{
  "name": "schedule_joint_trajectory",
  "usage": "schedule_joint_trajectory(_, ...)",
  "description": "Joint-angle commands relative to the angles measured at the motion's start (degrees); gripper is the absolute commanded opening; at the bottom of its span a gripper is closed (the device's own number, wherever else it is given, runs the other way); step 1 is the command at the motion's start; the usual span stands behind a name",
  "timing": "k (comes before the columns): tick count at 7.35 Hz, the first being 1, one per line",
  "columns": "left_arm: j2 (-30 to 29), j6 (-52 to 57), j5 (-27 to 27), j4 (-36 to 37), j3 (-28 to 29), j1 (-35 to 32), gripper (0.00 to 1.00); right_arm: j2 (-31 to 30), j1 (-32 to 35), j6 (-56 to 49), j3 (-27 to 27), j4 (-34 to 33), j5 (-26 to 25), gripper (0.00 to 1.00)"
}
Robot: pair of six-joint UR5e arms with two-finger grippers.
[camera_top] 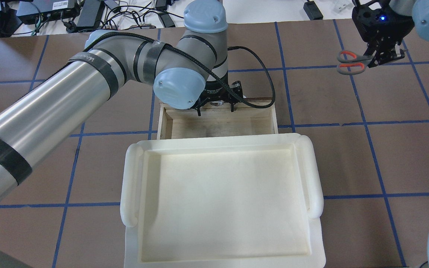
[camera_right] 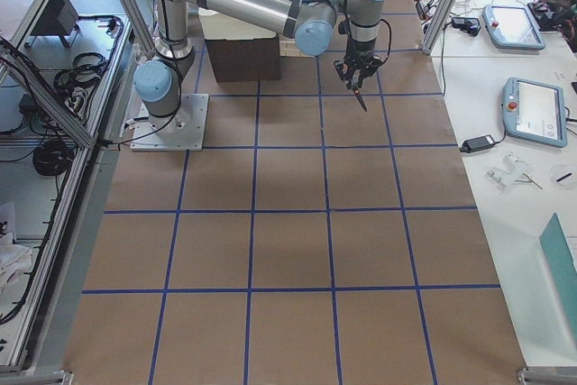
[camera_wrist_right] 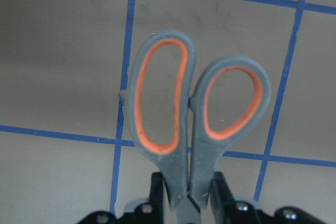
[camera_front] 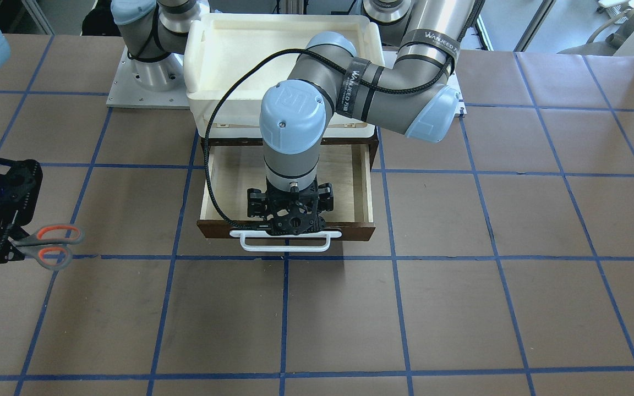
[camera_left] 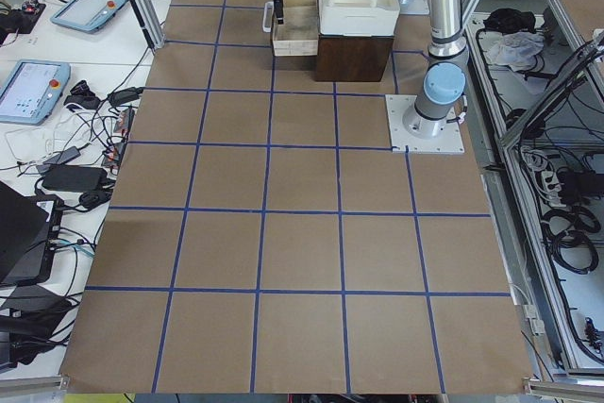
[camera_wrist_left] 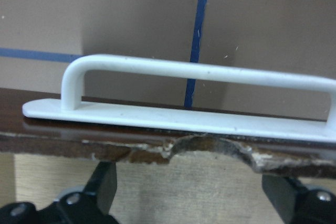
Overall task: Put scissors in drawer and close it
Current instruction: 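Pull the drawer open toward the robot with the left gripper while lifting the scissors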
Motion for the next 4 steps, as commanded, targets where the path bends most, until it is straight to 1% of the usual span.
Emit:
schedule_joint_trajectory(1, 0.5, 0.1, 0.0, 0.7, 0.7, 0.2, 1.00, -0.2, 1.9, 1.6, 0.0, -0.1, 0.0, 0.00)
schedule_joint_trajectory(2, 1.6, 0.1, -0.1, 0.5, 1.0, 0.7, 1.00, -0.6, 2.2, 1.7, 0.0, 0.0, 0.1, 0.00)
schedule_joint_trajectory(3, 2.3, 0.3, -0.1, -0.6, 2.6, 1.2, 1.00, -0.7, 2.2, 1.7, 0.0, 0.3, 0.1, 0.00)
schedule_joint_trajectory(4, 4.0, 2.2, -0.1, -4.9, 4.9, 1.7, 1.00, -0.7, 2.5, 1.7, 0.0, 0.4, 0.2, 0.00)
